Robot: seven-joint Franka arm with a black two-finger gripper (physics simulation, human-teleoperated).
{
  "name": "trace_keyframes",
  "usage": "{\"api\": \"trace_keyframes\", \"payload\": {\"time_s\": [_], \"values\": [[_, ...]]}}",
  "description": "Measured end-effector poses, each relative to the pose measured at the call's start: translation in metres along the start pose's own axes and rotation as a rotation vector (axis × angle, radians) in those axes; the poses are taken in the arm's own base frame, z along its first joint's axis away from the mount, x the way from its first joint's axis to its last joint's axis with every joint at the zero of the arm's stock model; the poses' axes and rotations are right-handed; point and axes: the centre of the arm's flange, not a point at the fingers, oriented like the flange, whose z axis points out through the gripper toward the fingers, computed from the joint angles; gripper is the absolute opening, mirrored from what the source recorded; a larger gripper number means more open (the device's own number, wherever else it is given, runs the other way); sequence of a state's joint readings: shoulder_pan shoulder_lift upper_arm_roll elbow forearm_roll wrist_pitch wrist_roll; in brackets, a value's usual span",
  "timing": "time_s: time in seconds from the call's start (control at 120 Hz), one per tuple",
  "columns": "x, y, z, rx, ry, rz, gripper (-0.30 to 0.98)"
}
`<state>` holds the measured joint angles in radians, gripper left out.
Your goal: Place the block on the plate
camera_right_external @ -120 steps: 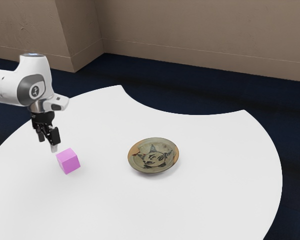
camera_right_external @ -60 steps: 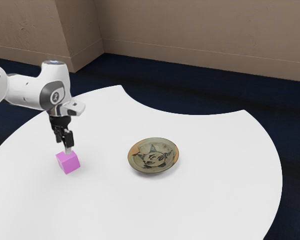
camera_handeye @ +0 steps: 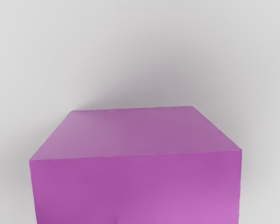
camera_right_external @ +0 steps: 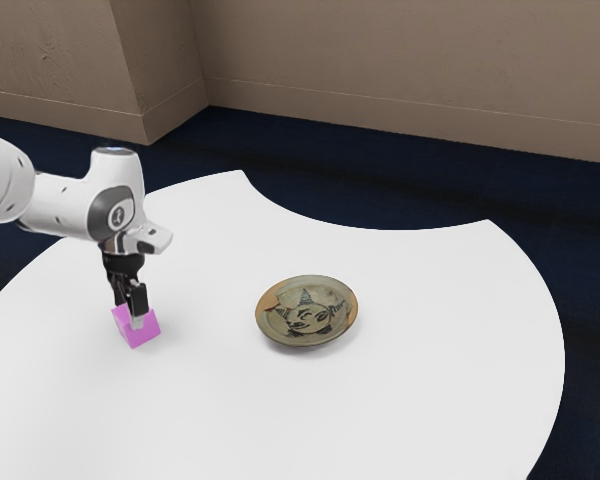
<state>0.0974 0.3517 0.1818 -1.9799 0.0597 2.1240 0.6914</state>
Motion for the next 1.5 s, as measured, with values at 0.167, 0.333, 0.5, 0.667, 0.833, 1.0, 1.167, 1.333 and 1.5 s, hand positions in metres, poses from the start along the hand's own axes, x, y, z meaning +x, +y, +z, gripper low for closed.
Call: {"api": "trace_keyframes", "payload": {"time_s": [0.167, 0.333, 0.5, 0.667, 0.833, 1.0, 1.167, 1.333, 1.5], "values": [[0.002, -0.003, 0.012, -0.006, -0.011, 0.008, 0.68], [0.005, -0.005, 0.019, -0.009, -0.018, 0.015, 0.59], [0.006, -0.004, 0.019, -0.011, -0.016, 0.020, 0.47], [0.007, -0.005, 0.013, -0.005, -0.008, 0.024, 0.39], [0.007, -0.009, -0.020, 0.028, 0.033, 0.022, 0.37], [0.011, -0.017, -0.060, 0.068, 0.081, 0.017, 0.37], [0.024, -0.025, -0.098, 0.100, 0.126, 0.016, 0.37], [0.063, -0.019, -0.120, 0.114, 0.155, 0.046, 0.37], [0.111, 0.016, -0.131, 0.125, 0.168, 0.118, 0.37]]}}
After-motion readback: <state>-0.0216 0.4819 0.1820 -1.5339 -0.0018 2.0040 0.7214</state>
